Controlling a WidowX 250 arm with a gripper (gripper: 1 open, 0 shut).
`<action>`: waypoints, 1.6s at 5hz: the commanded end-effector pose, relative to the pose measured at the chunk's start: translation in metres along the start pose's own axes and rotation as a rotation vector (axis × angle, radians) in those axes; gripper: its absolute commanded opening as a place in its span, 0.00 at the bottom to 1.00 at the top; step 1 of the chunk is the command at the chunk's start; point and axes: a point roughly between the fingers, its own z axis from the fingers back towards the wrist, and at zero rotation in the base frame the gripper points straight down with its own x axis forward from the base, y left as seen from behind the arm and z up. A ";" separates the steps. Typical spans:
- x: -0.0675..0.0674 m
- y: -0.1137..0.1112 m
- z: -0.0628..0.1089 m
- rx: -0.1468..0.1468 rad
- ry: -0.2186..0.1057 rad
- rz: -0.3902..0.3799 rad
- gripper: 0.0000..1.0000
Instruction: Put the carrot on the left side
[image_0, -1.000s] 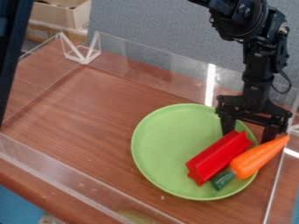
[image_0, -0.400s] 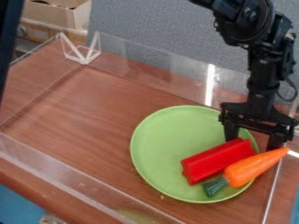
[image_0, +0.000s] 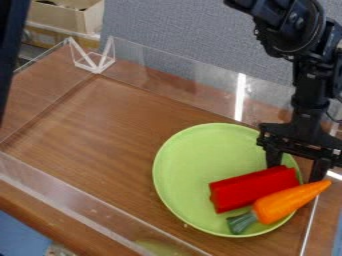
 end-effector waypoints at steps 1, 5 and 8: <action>-0.013 -0.004 -0.009 0.001 0.026 -0.013 0.00; -0.028 -0.002 0.005 0.008 0.043 -0.111 1.00; -0.035 0.009 0.017 -0.032 0.019 0.112 1.00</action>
